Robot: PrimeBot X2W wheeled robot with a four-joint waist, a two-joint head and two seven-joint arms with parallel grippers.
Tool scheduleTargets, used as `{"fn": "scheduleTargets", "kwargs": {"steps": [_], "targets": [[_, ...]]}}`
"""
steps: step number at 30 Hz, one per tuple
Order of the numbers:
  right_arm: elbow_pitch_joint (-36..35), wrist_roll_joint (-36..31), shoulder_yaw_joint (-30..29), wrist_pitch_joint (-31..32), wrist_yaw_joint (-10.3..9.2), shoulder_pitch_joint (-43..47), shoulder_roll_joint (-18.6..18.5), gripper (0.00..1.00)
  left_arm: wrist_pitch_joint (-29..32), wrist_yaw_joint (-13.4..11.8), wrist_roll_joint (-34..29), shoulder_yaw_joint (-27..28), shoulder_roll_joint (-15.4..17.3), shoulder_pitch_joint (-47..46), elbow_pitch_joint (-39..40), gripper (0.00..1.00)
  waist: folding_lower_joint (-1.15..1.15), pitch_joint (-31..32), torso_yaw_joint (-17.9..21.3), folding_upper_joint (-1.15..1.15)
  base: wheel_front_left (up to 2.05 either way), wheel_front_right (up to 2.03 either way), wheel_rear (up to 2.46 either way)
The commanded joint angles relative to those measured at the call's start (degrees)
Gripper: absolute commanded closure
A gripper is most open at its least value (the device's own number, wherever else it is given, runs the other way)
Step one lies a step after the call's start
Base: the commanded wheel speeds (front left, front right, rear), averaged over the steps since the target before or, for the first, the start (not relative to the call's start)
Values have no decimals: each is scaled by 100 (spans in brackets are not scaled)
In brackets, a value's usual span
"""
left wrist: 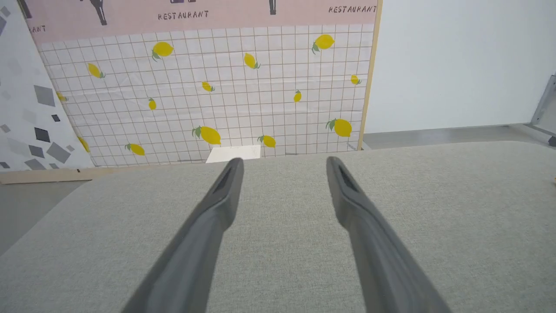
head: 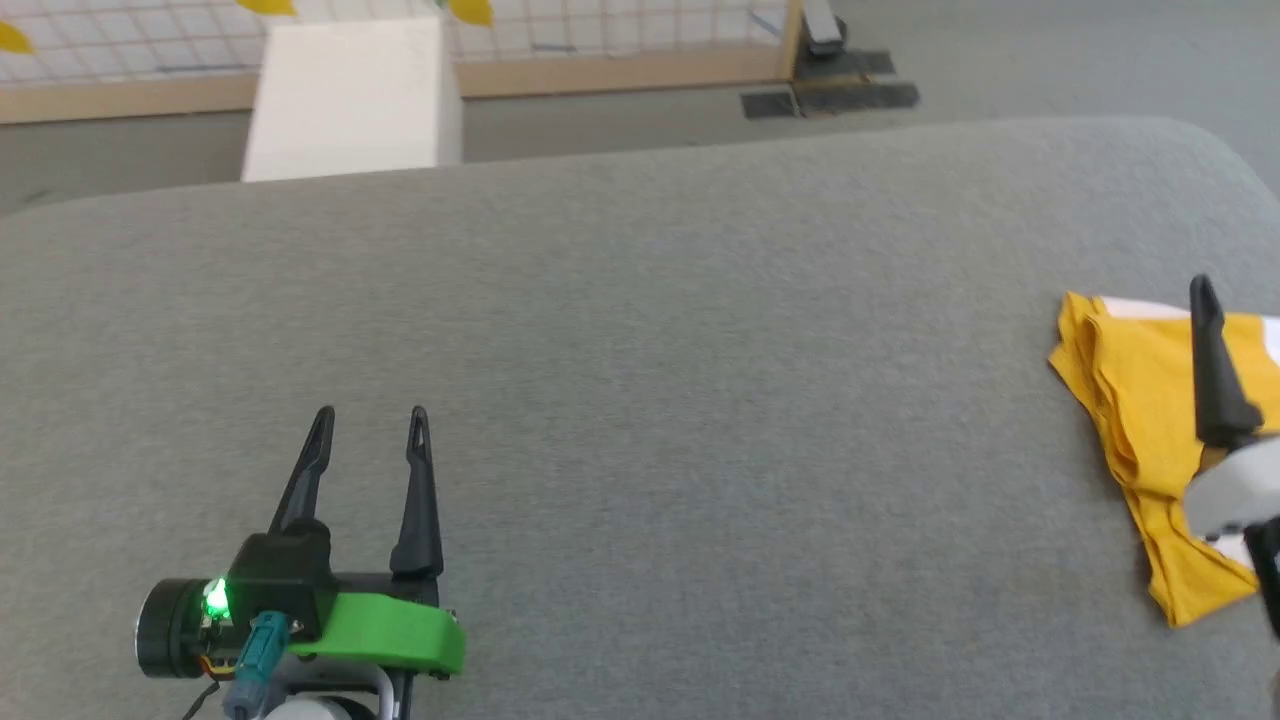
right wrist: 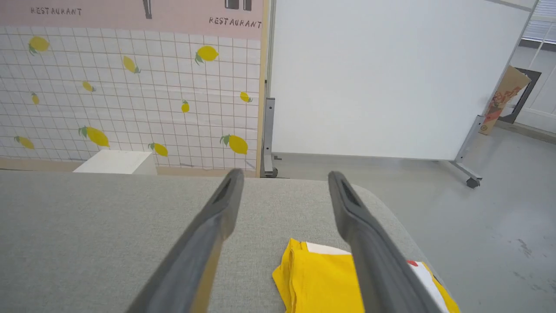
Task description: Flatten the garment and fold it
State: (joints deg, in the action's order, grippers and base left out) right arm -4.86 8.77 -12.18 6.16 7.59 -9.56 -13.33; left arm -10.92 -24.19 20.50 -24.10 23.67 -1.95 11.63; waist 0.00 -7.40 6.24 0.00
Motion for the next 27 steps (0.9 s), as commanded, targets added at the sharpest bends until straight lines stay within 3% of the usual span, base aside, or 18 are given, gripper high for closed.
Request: {"fn": "scheduleTargets", "kwargs": {"steps": [1,7,14,22,23,27], "targets": [[-143,-91,-11,-79,-10,167,127,0,-49,29,56,27,-19,79,-34,0,0,228,-260,0,0,0,0],[-396,-485,82,-390,-10,704,541,0,-138,62,129,15,-109,83,-261,0,0,279,-392,0,0,0,0],[14,-887,179,-892,-10,1246,951,0,-325,227,286,-29,-328,283,-724,0,0,424,-493,0,0,0,0],[312,-955,144,-1080,-10,1450,1040,0,-392,411,314,15,-461,392,-1033,0,0,507,-594,0,0,0,0],[320,-923,141,-1036,0,1408,1029,100,-354,398,296,-3,-431,318,-1029,100,0,504,-591,0,0,0,0],[321,-923,134,-1022,1,1407,1029,100,-344,397,296,-21,-428,312,-1028,100,0,506,-594,0,0,0,0]]}}
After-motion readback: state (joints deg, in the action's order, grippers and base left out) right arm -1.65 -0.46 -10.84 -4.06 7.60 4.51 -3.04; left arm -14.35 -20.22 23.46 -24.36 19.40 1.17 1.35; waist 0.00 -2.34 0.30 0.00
